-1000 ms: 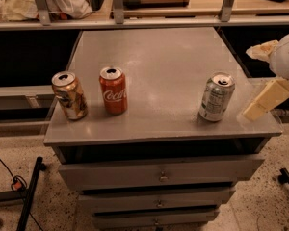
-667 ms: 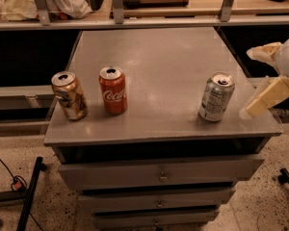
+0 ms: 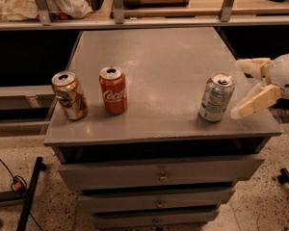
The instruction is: Knock 7up can over
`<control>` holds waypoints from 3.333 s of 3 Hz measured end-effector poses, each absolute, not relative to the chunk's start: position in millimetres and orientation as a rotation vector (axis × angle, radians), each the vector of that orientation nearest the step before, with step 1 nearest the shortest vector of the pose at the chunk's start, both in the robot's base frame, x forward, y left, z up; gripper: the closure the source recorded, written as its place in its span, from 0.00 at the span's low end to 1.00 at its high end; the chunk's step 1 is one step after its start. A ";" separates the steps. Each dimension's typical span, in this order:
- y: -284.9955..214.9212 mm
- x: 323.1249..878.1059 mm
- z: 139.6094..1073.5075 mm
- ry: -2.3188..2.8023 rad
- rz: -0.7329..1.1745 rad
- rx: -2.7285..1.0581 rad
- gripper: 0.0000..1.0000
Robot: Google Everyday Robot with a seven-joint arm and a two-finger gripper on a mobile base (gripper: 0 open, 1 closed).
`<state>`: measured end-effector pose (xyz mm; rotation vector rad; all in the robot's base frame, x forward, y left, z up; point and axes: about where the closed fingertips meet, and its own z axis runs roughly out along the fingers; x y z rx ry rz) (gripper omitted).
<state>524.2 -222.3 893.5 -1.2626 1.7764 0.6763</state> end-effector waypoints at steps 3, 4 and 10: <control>-203.2 520.1 866.2 1.540 0.863 -1.082 0.17; -194.8 517.1 865.9 1.500 0.915 -1.042 0.39; -124.2 549.6 869.6 1.794 0.160 -1.852 1.00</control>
Offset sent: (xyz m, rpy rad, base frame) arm -0.0055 0.0125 -0.0292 0.3283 -0.1110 0.0213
